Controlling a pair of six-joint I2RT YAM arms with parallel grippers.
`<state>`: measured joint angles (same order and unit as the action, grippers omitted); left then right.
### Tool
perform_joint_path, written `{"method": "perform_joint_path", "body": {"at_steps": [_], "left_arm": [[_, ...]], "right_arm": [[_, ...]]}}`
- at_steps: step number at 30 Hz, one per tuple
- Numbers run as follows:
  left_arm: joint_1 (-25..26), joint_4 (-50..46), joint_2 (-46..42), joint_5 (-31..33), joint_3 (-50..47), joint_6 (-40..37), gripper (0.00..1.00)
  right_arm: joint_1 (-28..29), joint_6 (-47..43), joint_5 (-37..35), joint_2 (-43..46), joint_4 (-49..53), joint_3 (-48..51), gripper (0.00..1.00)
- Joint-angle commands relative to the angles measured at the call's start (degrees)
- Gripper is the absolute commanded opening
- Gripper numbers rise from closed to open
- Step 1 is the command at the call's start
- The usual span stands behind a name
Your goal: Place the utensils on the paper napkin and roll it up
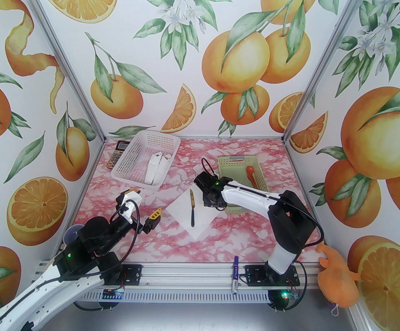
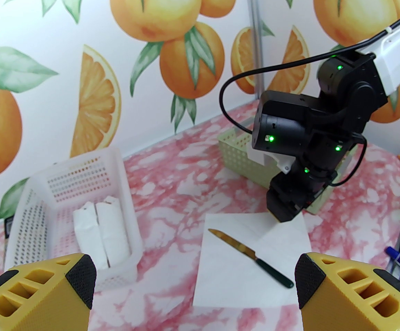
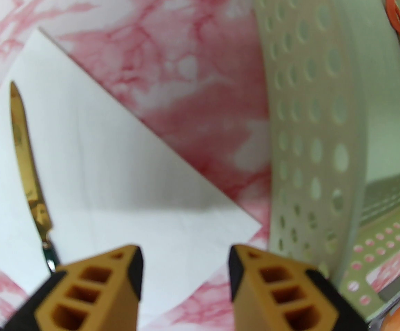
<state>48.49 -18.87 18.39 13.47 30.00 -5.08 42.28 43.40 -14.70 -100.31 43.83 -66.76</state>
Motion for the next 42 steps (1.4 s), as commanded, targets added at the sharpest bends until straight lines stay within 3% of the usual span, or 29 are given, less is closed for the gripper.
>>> {"method": "perform_joint_path", "body": {"at_steps": [1, 7, 15, 29, 42], "left_arm": [[0.0, 0.3, 0.4, 0.4, -0.7, -0.9, 1.0], [0.0, 0.5, 0.8, 0.7, -0.8, -1.2, 1.0], [-0.1, 0.7, 1.9, 0.2, 0.3, -0.8, 1.0], [-0.1, 4.3, 9.4, -2.2, 4.1, -7.4, 1.0], [0.0, 9.0, 15.7, -8.3, 6.2, -16.0, 1.0]], "right_arm": [[-0.4, -1.0, -1.7, 2.0, 1.3, 0.8, 0.47], [-0.4, -4.5, 3.9, 5.4, -1.2, -0.6, 0.47], [-1.7, -9.8, 3.8, 9.5, 4.6, -6.0, 0.48], [-18.6, -26.2, 6.0, 12.2, 11.0, -10.5, 0.49], [-27.5, -32.9, 0.9, 5.3, 10.1, -11.7, 0.44]]}}
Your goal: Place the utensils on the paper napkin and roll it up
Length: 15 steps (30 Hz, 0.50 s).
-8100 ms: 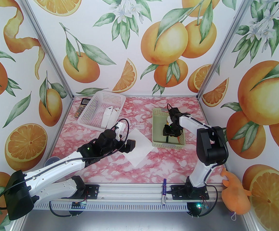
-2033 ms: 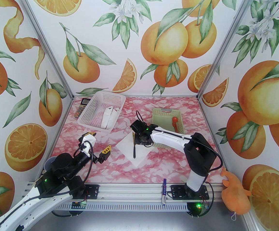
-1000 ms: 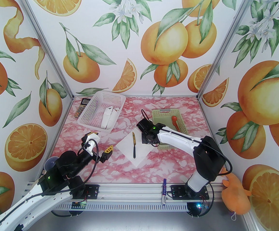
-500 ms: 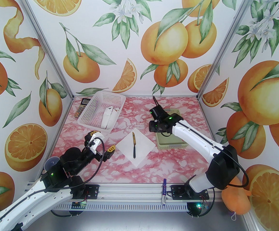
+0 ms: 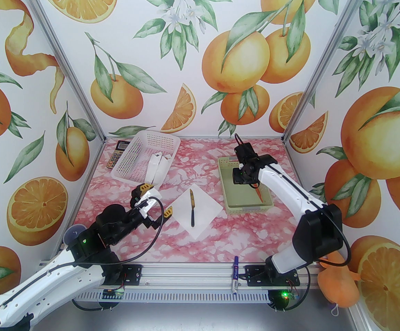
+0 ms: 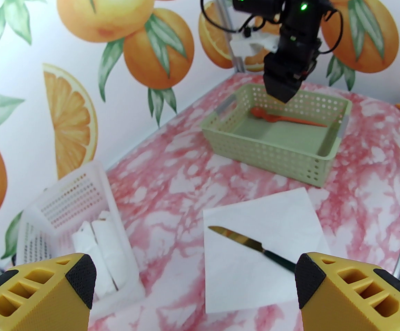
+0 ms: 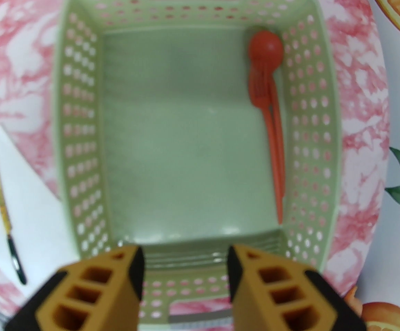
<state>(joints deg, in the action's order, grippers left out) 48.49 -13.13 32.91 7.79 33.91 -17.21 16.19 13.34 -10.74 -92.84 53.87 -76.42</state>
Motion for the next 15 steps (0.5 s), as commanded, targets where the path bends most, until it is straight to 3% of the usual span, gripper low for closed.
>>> {"method": "perform_joint_path", "body": {"at_steps": [1, 15], "left_arm": [[-0.1, 3.5, 1.7, -3.2, 2.4, -4.4, 1.0], [0.0, 0.0, 8.3, -12.6, 6.9, -8.3, 1.0]], "right_arm": [[-1.9, -3.1, -3.8, -3.1, 0.1, -2.4, 0.43], [-6.0, -6.6, -8.2, -13.3, -2.4, -5.1, 0.36]]}}
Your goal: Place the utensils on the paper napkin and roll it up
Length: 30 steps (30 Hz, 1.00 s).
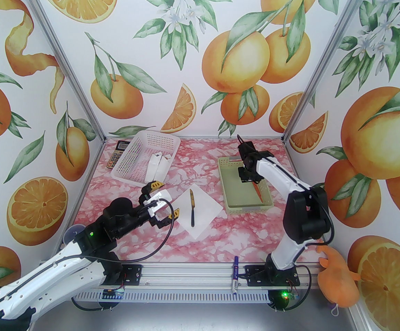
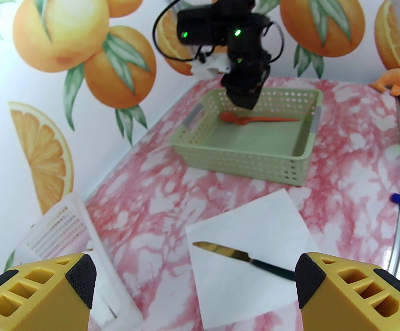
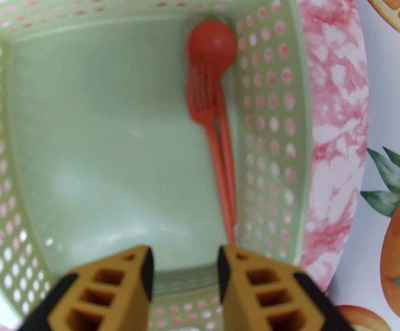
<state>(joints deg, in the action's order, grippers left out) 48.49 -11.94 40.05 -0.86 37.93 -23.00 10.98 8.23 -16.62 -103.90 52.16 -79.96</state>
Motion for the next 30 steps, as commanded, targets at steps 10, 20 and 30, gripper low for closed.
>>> {"method": "perform_joint_path", "body": {"at_steps": [10, 20, 30], "left_arm": [[0.0, 0.1, 3.5, -5.2, 0.9, -5.2, 1.0], [-0.1, 0.7, 2.9, -5.5, -1.2, -5.3, 1.0], [-0.1, 0.3, 2.3, -5.1, -1.6, -5.6, 1.0]], "right_arm": [[-2.3, -1.7, -3.0, -6.7, -1.7, -2.6, 0.35], [-2.9, -2.9, -5.4, -9.9, -2.4, -3.1, 0.34], [-2.9, -3.3, -5.4, -12.5, -3.3, -4.1, 0.32]]}}
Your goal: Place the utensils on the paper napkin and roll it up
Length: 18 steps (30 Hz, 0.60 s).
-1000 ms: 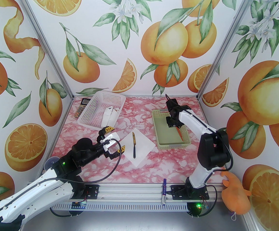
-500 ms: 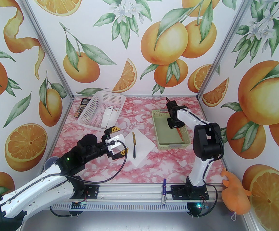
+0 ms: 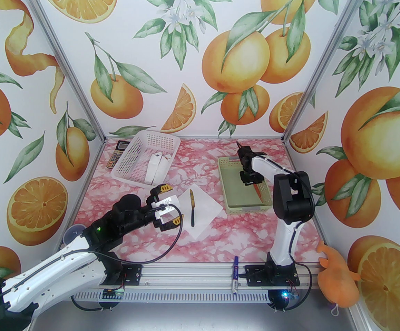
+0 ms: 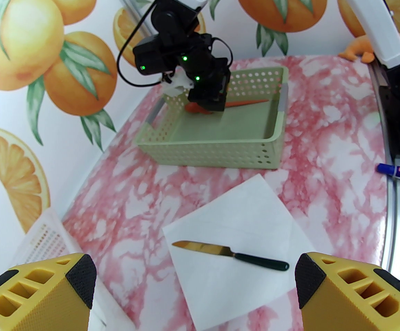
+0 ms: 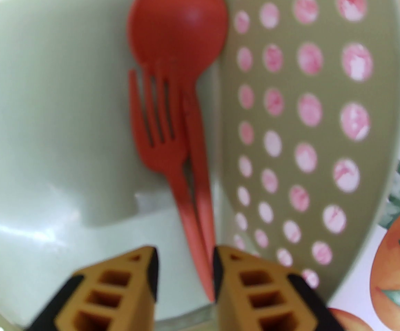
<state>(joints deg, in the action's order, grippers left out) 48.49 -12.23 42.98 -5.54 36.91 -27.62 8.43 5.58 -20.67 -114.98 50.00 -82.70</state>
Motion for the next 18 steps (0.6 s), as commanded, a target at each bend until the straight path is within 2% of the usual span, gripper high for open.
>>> {"method": "perform_joint_path", "body": {"at_steps": [1, 18], "left_arm": [[0.0, 0.5, -0.6, -0.6, -0.6, -1.1, 1.0], [0.0, -0.1, -0.1, -0.5, -0.6, -1.1, 1.0]], "right_arm": [[-0.3, -0.7, -1.3, -1.6, -1.2, -1.3, 0.32], [-1.9, -0.7, 1.3, -3.2, -2.7, 0.1, 0.32]]}}
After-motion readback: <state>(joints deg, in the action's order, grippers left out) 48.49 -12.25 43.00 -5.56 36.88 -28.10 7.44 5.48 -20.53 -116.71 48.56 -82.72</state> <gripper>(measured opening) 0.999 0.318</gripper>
